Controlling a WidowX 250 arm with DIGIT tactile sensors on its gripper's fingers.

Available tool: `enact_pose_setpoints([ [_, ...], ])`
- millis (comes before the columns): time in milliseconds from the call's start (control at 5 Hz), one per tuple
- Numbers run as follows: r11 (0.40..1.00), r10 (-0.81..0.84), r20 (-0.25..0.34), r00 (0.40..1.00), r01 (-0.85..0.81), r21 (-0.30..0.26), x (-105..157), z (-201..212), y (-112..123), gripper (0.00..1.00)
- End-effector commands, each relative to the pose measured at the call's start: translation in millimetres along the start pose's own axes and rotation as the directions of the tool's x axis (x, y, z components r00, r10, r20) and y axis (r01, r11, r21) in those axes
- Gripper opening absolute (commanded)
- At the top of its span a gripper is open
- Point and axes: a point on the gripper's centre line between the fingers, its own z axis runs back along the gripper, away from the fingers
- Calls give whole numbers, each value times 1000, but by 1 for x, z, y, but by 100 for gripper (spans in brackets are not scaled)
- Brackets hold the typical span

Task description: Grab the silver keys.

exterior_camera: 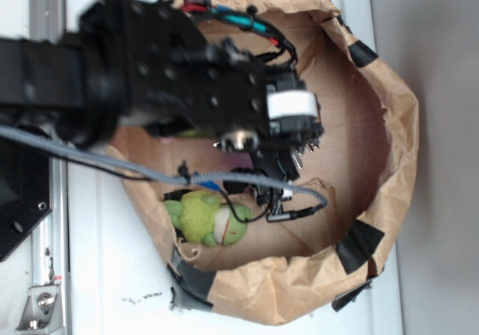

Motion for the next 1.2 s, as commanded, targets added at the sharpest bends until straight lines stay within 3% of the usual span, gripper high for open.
enact_pose_setpoints([
  [0, 974, 218, 69, 973, -221, 39, 21, -19, -17, 100],
  [200, 963, 252, 83, 964, -258, 73, 23, -25, -11, 59],
  [400, 961, 260, 100, 960, -268, 72, 26, -20, -10, 0],
  [1000, 969, 228, 90, 970, -235, 77, 29, -17, -10, 0],
])
